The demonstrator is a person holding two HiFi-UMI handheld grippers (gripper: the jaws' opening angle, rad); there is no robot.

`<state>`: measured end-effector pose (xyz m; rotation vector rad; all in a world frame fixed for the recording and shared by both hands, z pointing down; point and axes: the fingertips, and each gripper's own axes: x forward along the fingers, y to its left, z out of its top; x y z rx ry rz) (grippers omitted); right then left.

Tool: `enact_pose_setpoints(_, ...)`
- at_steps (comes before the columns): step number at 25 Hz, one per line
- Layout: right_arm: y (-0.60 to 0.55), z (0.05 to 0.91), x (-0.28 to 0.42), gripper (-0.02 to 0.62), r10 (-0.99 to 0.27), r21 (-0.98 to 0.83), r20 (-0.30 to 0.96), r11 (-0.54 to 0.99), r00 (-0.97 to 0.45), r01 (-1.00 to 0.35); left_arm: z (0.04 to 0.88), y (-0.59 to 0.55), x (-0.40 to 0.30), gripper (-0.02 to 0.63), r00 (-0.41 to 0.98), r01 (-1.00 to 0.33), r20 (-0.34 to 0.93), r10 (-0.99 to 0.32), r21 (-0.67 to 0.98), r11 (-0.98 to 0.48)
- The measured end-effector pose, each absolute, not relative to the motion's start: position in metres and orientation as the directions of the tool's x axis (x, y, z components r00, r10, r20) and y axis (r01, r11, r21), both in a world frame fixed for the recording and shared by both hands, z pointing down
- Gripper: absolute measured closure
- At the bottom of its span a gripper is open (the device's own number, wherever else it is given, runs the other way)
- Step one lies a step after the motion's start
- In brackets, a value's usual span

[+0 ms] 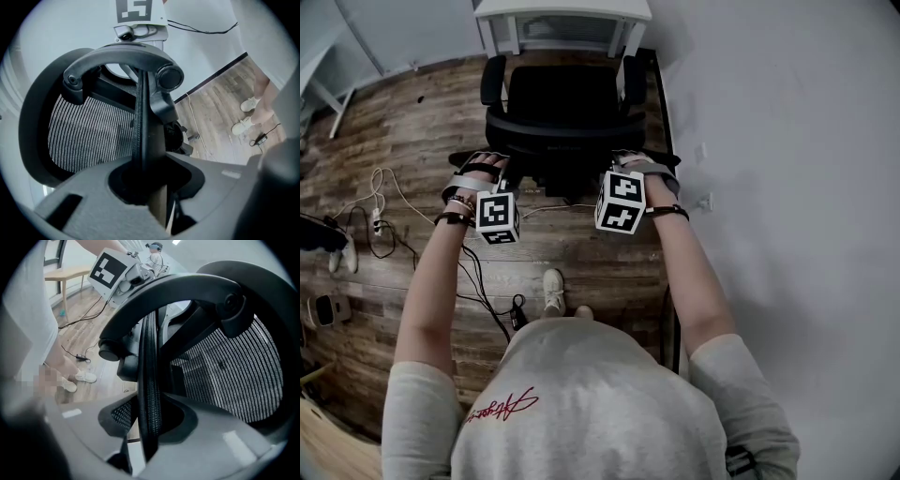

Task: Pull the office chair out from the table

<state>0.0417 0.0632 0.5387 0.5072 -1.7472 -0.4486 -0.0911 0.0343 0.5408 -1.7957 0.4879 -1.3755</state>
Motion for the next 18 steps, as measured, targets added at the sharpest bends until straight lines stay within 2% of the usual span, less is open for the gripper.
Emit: enact_pose_setpoints(18, 0.065, 0.5388, 0.0427, 0.489, -0.572, 0.567, 0.794, 0.819, -0.204, -0.089, 0.541, 0.037, -0.0903, 0.52, 0.325, 0.16, 0.638, -0.698, -0.764, -0.625)
